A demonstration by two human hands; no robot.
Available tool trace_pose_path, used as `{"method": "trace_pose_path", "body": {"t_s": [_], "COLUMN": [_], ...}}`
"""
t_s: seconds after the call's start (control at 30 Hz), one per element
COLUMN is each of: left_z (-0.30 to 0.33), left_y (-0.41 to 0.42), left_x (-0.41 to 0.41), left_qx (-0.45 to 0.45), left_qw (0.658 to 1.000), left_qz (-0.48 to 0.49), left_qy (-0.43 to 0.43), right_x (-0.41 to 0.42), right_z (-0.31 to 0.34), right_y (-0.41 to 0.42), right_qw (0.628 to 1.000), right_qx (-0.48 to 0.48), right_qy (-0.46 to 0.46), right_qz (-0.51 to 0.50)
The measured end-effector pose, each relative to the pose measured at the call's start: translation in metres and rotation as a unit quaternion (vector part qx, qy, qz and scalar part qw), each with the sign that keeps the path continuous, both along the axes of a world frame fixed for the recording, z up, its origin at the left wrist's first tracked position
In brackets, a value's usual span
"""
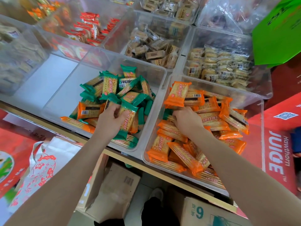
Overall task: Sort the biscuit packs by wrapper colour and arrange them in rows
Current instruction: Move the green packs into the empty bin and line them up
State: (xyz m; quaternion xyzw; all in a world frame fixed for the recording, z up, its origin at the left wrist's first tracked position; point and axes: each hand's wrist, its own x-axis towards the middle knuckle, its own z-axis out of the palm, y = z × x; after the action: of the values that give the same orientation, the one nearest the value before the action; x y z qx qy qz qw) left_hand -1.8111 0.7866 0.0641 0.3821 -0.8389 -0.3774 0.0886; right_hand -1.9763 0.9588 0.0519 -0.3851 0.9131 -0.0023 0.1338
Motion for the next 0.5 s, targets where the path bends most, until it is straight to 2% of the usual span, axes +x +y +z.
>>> {"method": "trace_pose_path", "body": {"t_s": [0.17,0.3,0.4,0.5], "left_z": [0.002,0.005,0.008,0.012], "left_y": [-0.007,-0.023,-0.04,-0.055], "left_x": [-0.004,0.0,0.004,0.008], "left_qx": [-0.043,-0.089,-0.082,-0.072], "left_qw": [0.998,0.994,0.993,0.994], "left_qz": [-0.039,-0.059,-0.074,-0.064], "left_qy": [-0.019,-0.028,-0.046,-0.048], "right_x": [0.015,0.043,0.057,0.067], "right_z": [0.025,0.06,0.086,0.095], "right_y": [0.011,0.028,0.019,-0.014], "right_qw": [0.999,0.986,0.957,0.936], "right_qx": [-0.026,-0.154,-0.283,-0.336], "right_qy": [0.024,0.05,0.008,-0.076], "right_qz": [-0.01,-0.029,-0.061,-0.076]}}
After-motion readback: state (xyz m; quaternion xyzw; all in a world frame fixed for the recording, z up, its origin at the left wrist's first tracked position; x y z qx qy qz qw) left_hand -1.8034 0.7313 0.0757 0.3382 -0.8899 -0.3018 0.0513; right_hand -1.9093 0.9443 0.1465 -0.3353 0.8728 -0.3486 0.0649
